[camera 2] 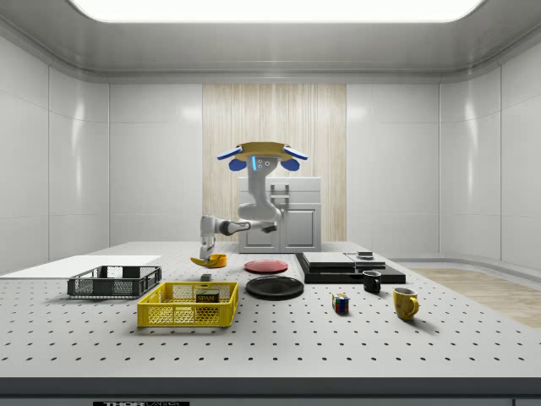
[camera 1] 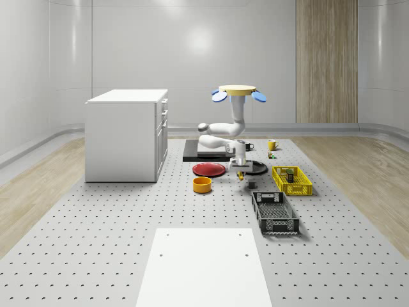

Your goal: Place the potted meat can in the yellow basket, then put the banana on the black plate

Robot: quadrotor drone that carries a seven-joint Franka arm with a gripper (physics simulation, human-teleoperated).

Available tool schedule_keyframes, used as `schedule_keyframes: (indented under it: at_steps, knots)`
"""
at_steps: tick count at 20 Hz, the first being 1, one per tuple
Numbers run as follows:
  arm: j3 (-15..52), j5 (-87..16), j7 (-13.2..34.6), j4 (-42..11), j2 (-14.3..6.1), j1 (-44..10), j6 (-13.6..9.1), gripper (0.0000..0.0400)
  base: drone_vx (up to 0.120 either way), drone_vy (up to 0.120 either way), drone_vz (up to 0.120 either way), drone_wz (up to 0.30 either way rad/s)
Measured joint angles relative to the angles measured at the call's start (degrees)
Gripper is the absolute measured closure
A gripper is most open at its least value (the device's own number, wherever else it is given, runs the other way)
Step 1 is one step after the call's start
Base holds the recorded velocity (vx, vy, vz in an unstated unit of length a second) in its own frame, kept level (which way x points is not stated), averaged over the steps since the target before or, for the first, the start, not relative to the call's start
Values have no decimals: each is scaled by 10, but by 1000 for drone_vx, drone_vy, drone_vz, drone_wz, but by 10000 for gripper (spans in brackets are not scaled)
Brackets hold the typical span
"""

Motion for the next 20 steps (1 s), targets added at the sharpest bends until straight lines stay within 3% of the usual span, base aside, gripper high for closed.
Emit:
schedule_keyframes:
  at_steps: [2, 20]
  knots:
    - [1, 1, 1, 0, -1, 0, 1, 203, -120, 120, 100, 0]
    - [3, 5, 4, 0, -8, -3, 7, 203, -120, 120, 0, 0]
